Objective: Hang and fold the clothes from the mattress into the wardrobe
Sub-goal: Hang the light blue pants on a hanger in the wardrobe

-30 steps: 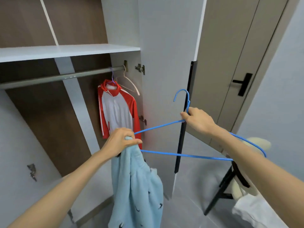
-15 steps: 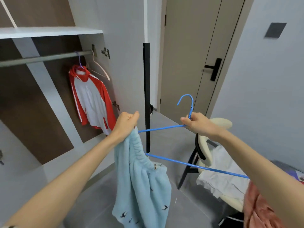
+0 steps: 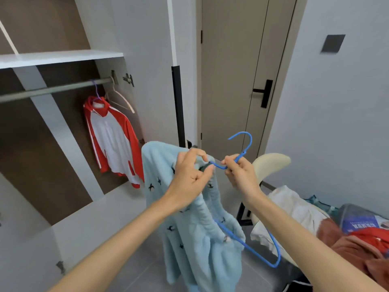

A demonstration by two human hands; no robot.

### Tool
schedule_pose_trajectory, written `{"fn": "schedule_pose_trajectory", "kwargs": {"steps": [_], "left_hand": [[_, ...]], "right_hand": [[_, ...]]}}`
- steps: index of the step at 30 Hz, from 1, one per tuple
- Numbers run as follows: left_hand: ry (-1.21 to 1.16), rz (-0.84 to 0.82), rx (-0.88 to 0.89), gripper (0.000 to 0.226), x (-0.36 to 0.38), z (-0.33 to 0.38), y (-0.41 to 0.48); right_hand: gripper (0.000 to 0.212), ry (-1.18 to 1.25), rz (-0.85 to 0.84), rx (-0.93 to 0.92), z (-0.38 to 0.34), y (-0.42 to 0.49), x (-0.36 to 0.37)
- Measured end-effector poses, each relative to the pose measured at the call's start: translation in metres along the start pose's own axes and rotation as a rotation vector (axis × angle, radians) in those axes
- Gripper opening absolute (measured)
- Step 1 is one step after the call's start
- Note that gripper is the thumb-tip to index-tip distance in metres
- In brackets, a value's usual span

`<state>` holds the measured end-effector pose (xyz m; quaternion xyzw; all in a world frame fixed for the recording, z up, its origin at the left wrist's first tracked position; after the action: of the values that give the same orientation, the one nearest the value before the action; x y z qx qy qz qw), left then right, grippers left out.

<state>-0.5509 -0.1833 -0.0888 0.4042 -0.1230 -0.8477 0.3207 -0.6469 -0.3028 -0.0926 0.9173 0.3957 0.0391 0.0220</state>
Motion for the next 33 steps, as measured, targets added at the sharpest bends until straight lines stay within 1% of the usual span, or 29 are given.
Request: {"fn": "schedule_pose_trajectory", "kwargs": {"steps": [2, 3, 4, 6, 7, 8, 9, 11, 12, 13, 15, 16, 17, 18, 20, 21, 22, 23, 24, 26, 28, 29, 30, 31, 33], "left_hand": [[0.236, 0.042, 0.140, 0.054, -0.015, -0.005, 0.007], [0.293, 0.022, 0.188, 0.054, -0.024, -0.007, 0.012], [0.326, -0.029, 0.224, 0.051, -0.033, -0.009, 0.016], [0.340, -0.162, 0.248, 0.035, -0.050, -0.012, 0.021], [0.347, -0.192, 0.260, 0.030, -0.058, -0.015, 0.024], [0.382, -0.185, 0.288, 0.031, -0.065, -0.017, 0.027], [0.469, -0.150, 0.326, 0.034, -0.070, -0.020, 0.030], [0.772, -0.022, 0.468, 0.040, -0.076, -0.023, 0.042], [0.871, 0.034, 0.520, 0.038, -0.081, -0.024, 0.047], [0.909, 0.073, 0.541, 0.032, -0.086, -0.024, 0.050], [0.918, 0.106, 0.512, 0.019, -0.098, -0.026, 0.052], [0.927, 0.112, 0.481, 0.017, -0.104, -0.029, 0.050], [0.943, 0.115, 0.452, 0.017, -0.109, -0.034, 0.048], [0.950, 0.112, 0.414, 0.018, -0.114, -0.039, 0.045], [0.884, 0.085, 0.281, 0.020, -0.124, -0.050, 0.040], [0.837, 0.085, 0.219, 0.020, -0.130, -0.056, 0.037], [0.782, 0.088, 0.159, 0.020, -0.136, -0.063, 0.035], [0.721, 0.085, 0.103, 0.020, -0.141, -0.069, 0.032], [0.657, 0.078, 0.051, 0.022, -0.145, -0.074, 0.028], [0.541, 0.070, -0.007, 0.024, -0.150, -0.080, 0.020], [0.477, 0.060, 0.004, 0.027, -0.154, -0.080, 0.013], [0.448, 0.053, 0.018, 0.029, -0.156, -0.079, 0.009], [0.416, 0.039, 0.026, 0.031, -0.159, -0.078, 0.007], [0.384, 0.028, 0.030, 0.032, -0.162, -0.076, 0.004], [0.333, 0.023, 0.037, 0.030, -0.171, -0.072, 0.000]], "right_hand": [[0.025, 0.038, 0.027, -0.021, -0.010, -0.001, -0.003], [0.025, 0.044, 0.034, -0.027, -0.015, -0.002, -0.003], [0.026, 0.055, 0.035, -0.037, -0.020, -0.001, -0.003], [0.026, 0.072, 0.019, -0.072, -0.030, 0.001, -0.002], [0.027, 0.075, 0.010, -0.093, -0.036, 0.001, 0.000], [0.027, 0.076, 0.002, -0.112, -0.041, 0.001, 0.001], [0.028, 0.075, -0.003, -0.127, -0.047, 0.001, 0.004], [0.027, 0.071, -0.024, -0.159, -0.055, 0.002, 0.013], [0.026, 0.070, -0.045, -0.167, -0.057, 0.002, 0.019], [0.025, 0.082, -0.072, -0.171, -0.059, 0.001, 0.025], [0.020, 0.092, -0.129, -0.202, -0.055, 0.004, 0.036], [0.014, 0.041, -0.137, -0.241, -0.050, 0.006, 0.040], [0.006, -0.040, -0.112, -0.290, -0.042, 0.009, 0.044], [0.006, -0.127, -0.027, -0.343, -0.033, 0.012, 0.044], [0.011, -0.263, 0.252, -0.494, -0.020, 0.010, 0.039], [0.014, -0.309, 0.318, -0.591, -0.014, 0.007, 0.037], [0.021, -0.390, 0.282, -0.651, -0.005, 0.004, 0.038], [0.026, -0.485, 0.166, -0.658, 0.007, 0.000, 0.042], [0.026, -0.574, 0.011, -0.601, 0.021, -0.001, 0.047], [0.014, -0.689, -0.289, -0.393, 0.050, -0.003, 0.063], [0.041, -0.714, -0.469, -0.274, 0.069, 0.001, 0.086], [0.052, -0.685, -0.513, -0.248, 0.072, 0.003, 0.100], [0.055, -0.643, -0.531, -0.237, 0.071, 0.005, 0.115], [0.053, -0.581, -0.527, -0.233, 0.069, 0.006, 0.130], [0.041, -0.474, -0.506, -0.212, 0.068, 0.008, 0.153]]}}
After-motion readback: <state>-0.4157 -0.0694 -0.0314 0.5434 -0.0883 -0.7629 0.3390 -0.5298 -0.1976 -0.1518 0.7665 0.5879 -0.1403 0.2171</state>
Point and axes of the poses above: each hand's wrist, its own y-axis towards the middle knuckle, its own x-axis out of the palm, z = x × y, the point moved 1 cm from there along y, towards the middle knuckle, and after that the axes turned 6 degrees about -z, right-handed, at the moved point
